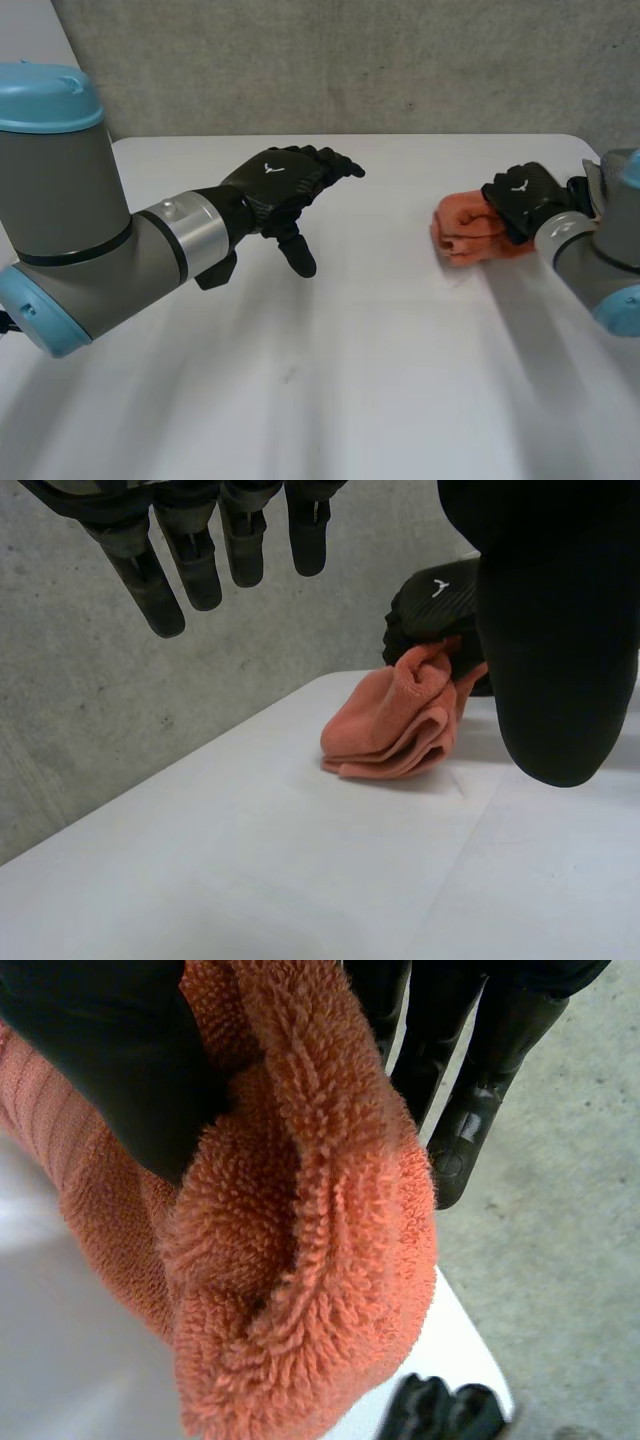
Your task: Fold the laundry.
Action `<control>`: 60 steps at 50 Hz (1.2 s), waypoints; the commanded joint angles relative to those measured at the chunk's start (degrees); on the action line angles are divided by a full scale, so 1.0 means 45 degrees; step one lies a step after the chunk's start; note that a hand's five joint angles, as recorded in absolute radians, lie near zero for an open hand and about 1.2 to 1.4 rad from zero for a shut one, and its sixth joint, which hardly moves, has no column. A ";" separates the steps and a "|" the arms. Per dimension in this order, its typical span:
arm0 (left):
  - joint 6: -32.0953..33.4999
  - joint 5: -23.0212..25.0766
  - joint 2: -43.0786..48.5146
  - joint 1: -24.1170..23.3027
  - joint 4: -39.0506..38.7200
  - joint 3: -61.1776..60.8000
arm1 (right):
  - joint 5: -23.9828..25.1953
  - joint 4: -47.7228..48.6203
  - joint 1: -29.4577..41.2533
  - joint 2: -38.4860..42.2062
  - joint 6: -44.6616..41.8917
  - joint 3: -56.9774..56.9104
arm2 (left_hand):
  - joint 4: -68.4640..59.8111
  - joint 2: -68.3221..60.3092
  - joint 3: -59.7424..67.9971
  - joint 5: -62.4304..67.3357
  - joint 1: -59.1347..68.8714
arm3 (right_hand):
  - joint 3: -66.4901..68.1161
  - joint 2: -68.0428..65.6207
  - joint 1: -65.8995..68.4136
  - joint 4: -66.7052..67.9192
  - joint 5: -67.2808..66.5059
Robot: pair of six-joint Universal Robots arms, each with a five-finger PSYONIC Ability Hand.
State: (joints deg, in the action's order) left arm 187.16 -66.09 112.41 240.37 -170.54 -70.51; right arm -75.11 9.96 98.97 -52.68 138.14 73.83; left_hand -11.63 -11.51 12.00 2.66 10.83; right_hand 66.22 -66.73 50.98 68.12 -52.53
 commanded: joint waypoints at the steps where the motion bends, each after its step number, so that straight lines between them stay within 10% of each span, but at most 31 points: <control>1: -0.0029 0.0000 0.0001 0.0022 -0.0110 -0.0151 | 0.2315 0.0073 -0.1093 0.0670 -0.0171 -0.2340 | 0.0127 0.0102 -0.0209 -0.0356 0.0050 | 0.3062 -0.2950 0.6449 0.2640 -0.3881; 18: -0.0458 -0.0020 -0.0253 0.0003 -0.0266 -0.0423 | 0.2588 0.1128 -0.3883 0.2993 0.4654 -1.1560 | 0.0090 0.0064 -0.0172 -0.0319 0.0087 | 0.3062 -0.2950 0.6449 0.2640 -0.3881; 33: -0.0576 -0.0020 -0.0214 0.0003 -0.0754 -0.1048 | 0.6240 0.0854 -0.6815 0.4128 0.4147 -0.8343 | 0.0090 0.0064 -0.0172 -0.0319 0.0087 | 0.3062 -0.2950 0.6449 0.2640 -0.3881; 44: -0.0576 -0.0020 -0.0194 0.0022 -0.0892 -0.1089 | 0.6866 0.0425 -0.7988 0.3798 0.2076 -0.6155 | 0.0090 0.0064 -0.0172 -0.0319 0.0087 | 0.3062 -0.2950 0.6449 0.2640 -0.3881; 50: -0.0576 -0.0020 -0.0253 -0.0036 -0.0892 -0.1030 | 0.6926 0.0230 -0.7969 0.2489 0.2114 -0.5743 | 0.0090 0.0064 -0.0172 -0.0319 0.0087 | -1.2494 1.2606 -0.9106 -1.2916 1.1674; 60: -0.0576 -0.0020 -0.0487 0.0002 -0.0892 -0.0972 | 0.6205 -0.1059 -0.6956 -0.0049 0.3772 -0.5235 | 0.0090 0.0064 -0.0172 -0.0319 0.0087 | -1.2494 1.2606 -0.9106 -1.2916 1.1674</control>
State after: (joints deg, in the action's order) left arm 184.57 -66.15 110.99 240.22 -174.55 -75.02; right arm -44.44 8.51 63.66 -46.71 149.43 49.27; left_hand -11.63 -11.51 12.00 2.66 10.83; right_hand 12.39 -12.64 11.81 13.49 -3.98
